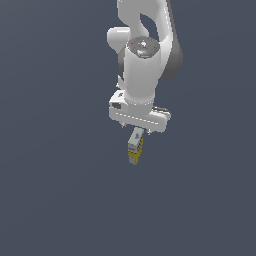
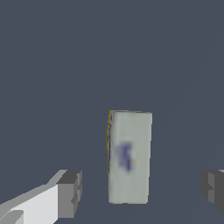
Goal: Pick up the object and move it to a goal position.
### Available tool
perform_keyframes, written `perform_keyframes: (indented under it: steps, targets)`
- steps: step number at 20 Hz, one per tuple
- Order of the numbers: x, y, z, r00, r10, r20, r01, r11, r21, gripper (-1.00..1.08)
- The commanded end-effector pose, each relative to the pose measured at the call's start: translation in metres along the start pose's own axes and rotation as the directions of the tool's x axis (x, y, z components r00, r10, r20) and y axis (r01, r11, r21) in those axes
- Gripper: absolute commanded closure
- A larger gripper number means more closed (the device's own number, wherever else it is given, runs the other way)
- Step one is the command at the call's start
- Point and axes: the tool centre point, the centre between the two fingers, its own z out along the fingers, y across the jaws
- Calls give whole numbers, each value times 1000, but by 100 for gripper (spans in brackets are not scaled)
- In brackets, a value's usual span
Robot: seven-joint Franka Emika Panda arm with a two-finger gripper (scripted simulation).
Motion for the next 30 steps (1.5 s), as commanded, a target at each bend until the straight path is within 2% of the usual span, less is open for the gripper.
perform_keyframes:
  steps: [1, 10, 19, 25, 26, 30]
  targets:
    - [2, -4, 7, 1000, 21, 0, -21, 1000, 2, -92]
    - [3, -6, 15, 1000, 31, 1, -31, 1000, 3, -92]
    - [2, -6, 53, 999, 34, 0, -34, 999, 3, -92]
    - [3, -7, 63, 999, 36, 0, -36, 999, 4, -92]
    - [3, -7, 63, 999, 36, 0, -36, 999, 4, 108]
    - [3, -7, 63, 999, 36, 0, -36, 999, 4, 108]
